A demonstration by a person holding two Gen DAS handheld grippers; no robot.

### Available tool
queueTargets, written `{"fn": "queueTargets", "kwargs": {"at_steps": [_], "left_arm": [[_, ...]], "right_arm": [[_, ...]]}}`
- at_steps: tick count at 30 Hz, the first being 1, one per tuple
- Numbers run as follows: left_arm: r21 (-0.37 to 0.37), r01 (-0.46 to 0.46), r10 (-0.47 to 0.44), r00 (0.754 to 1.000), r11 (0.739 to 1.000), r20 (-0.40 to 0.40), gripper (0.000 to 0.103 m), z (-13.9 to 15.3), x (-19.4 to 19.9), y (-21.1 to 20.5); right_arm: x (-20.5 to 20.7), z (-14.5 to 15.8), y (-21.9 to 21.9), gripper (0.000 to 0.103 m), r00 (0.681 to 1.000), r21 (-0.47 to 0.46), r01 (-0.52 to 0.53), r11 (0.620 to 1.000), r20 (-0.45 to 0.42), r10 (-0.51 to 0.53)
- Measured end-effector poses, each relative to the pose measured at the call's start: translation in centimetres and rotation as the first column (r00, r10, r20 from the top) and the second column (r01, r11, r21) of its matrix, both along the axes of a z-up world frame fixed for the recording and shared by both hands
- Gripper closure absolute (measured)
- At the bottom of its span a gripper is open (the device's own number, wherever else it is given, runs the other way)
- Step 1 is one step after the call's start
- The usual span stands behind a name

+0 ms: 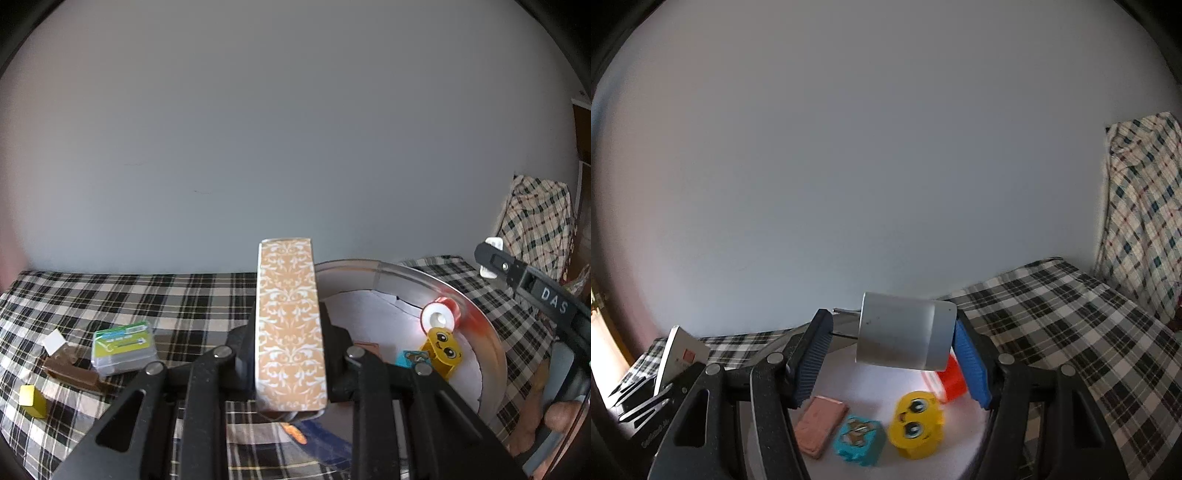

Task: Organize rigid objects
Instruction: 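Lift and carry the sponge block and white charger over the blue tin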

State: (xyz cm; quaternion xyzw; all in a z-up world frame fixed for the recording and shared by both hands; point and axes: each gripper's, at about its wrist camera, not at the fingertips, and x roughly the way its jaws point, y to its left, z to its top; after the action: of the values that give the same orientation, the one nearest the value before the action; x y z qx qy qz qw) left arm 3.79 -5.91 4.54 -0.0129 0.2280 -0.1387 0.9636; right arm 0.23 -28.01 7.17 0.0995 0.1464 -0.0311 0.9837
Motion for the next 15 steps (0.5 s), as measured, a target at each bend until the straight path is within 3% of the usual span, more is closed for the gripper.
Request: {"fn": "queueTargets", "kwargs": {"at_steps": [15], "left_arm": [[0.068, 0.043, -0.04, 0.998, 0.997, -0.048, 0.079, -1.0, 1.5, -5.0]], "right_arm": [[2.6, -1.1, -1.7, 0.036, 0.994, -0.066, 0.082, 0.994, -0.067, -0.087]]}}
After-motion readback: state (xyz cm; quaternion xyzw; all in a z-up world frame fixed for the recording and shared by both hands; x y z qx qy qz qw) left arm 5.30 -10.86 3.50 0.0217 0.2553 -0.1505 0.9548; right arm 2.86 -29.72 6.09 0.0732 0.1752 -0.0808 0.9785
